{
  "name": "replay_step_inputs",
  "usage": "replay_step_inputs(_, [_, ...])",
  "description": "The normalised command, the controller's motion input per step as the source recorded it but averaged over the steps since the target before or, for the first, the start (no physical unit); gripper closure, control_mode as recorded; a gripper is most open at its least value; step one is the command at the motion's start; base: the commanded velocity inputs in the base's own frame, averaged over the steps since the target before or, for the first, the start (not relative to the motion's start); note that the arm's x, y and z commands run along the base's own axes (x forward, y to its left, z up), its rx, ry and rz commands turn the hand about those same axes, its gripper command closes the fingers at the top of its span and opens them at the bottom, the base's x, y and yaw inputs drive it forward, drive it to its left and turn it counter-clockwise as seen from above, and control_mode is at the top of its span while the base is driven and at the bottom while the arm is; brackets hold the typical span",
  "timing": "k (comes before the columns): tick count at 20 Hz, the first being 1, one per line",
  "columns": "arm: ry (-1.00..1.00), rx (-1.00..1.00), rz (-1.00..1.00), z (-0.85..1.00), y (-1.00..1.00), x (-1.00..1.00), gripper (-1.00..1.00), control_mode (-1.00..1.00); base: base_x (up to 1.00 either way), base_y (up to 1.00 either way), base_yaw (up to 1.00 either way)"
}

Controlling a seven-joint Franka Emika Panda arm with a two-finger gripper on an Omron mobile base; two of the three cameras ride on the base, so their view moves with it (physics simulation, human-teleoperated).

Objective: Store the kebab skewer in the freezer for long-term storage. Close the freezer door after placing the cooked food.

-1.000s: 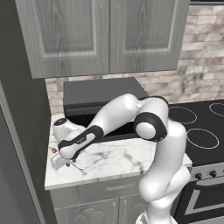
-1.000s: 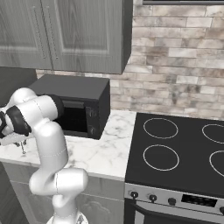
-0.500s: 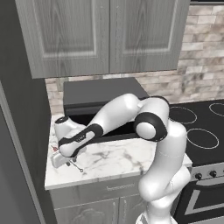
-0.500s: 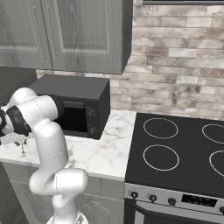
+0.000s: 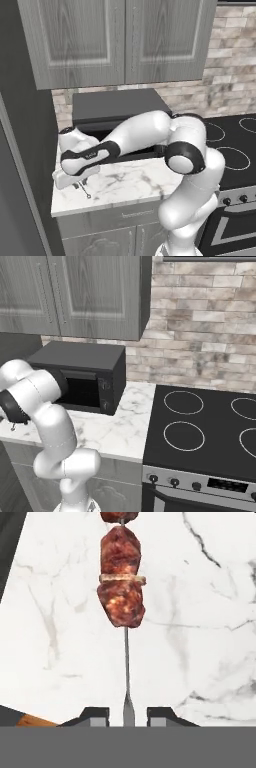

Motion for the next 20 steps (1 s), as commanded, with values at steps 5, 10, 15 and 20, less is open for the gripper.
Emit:
replay_step_inputs(5, [0.01, 0.0, -0.09, 0.51, -0.42, -0.64, 1.0, -1.0, 0.0, 0.0, 0.0])
replay_step_inputs(10, [0.0, 0.0, -0.06, 0.67, -0.49, -0.61, 1.0, -1.0, 0.0, 0.0, 0.0])
replay_step_inputs(15, [0.0, 0.0, -0.03, 0.72, -0.62, -0.53, 1.0, -1.0, 0.0, 0.0, 0.0])
replay_step_inputs(20, [0.0, 0.0, 0.0, 0.5, -0.88, -0.39, 1.0, -1.0, 0.0, 0.0, 0.0])
